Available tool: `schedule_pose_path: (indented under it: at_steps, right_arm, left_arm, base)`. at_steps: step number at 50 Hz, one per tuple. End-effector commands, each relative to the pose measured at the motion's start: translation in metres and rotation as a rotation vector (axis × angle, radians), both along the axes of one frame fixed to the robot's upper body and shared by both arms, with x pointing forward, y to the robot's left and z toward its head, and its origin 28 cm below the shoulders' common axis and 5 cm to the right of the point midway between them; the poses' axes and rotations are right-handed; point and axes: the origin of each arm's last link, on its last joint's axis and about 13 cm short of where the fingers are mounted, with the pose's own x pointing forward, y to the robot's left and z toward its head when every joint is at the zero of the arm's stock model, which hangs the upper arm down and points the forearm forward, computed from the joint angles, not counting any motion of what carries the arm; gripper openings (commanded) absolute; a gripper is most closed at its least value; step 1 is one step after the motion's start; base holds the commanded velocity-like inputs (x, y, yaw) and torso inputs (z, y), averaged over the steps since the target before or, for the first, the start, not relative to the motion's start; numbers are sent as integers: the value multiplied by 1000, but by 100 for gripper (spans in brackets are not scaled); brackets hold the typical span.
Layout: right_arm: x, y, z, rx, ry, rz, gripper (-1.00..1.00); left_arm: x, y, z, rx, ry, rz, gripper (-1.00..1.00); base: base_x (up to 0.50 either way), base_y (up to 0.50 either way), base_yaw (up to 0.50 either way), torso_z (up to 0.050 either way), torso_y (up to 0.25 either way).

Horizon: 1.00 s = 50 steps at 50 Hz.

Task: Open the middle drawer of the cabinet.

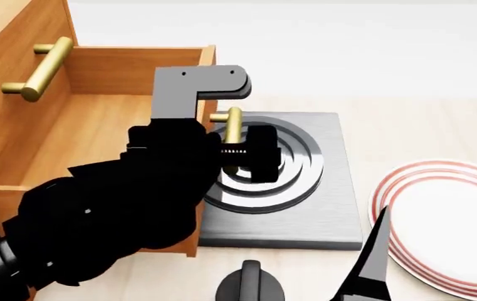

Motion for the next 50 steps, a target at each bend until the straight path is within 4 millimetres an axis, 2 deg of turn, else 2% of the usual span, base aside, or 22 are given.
schedule_pose_path:
  at_steps: [1,15,23,50]
  right_arm:
    - [0,0,-1,-1,0,1,100]
    - [0,0,-2,0,1,0,100]
    - [0,1,-2,-1,0,1,100]
    - [-1,1,-2,-3,1,4,100]
  left_arm:
    - [-80,-50,51,-222,-353,-721,100]
    - [-89,-50,56,-237,-458,-783,100]
    - [-84,-48,58,-191,-535,-733,100]
    - [-74,-40,64,-214,-642,-595,100]
  base:
    - [0,0,-5,0,0]
    - [3,0,-5,1,2]
    - [4,0,-5,3,4]
    - [2,0,-3,2,4]
